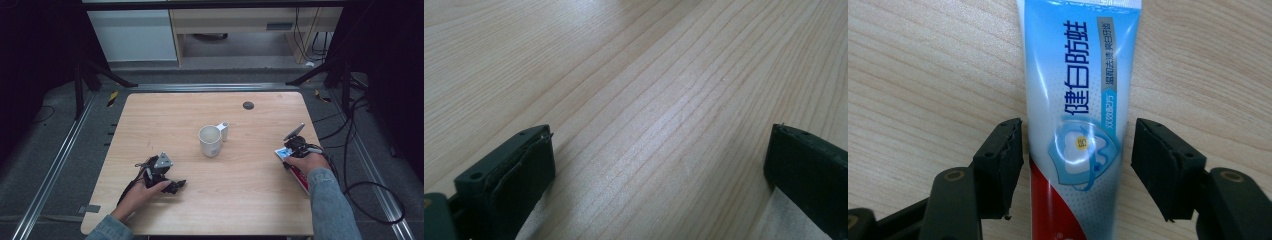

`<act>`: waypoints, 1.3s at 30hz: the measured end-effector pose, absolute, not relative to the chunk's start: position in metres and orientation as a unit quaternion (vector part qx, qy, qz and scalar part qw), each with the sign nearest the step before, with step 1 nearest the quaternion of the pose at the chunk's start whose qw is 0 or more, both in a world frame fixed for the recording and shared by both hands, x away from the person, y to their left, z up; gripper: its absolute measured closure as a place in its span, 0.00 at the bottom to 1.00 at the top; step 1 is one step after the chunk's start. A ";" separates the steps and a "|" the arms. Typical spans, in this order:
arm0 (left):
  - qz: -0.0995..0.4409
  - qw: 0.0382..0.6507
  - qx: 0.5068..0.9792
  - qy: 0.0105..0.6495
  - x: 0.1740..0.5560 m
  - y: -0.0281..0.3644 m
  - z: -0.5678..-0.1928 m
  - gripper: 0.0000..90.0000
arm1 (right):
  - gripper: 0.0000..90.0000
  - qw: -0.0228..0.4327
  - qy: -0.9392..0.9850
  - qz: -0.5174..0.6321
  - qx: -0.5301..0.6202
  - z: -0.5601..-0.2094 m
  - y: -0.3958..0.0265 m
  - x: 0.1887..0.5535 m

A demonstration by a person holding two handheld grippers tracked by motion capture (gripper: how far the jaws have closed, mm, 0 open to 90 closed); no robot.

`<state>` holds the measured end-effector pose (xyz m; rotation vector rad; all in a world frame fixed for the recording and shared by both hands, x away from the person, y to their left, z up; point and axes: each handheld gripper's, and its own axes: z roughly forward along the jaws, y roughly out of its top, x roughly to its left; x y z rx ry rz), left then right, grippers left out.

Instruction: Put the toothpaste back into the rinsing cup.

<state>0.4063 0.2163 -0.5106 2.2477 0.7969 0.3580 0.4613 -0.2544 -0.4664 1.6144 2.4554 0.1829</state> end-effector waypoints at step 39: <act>0.138 0.359 0.870 0.310 0.406 0.216 -0.511 0.00 | 0.81 0.097 0.843 0.090 0.522 -0.421 -0.258 0.459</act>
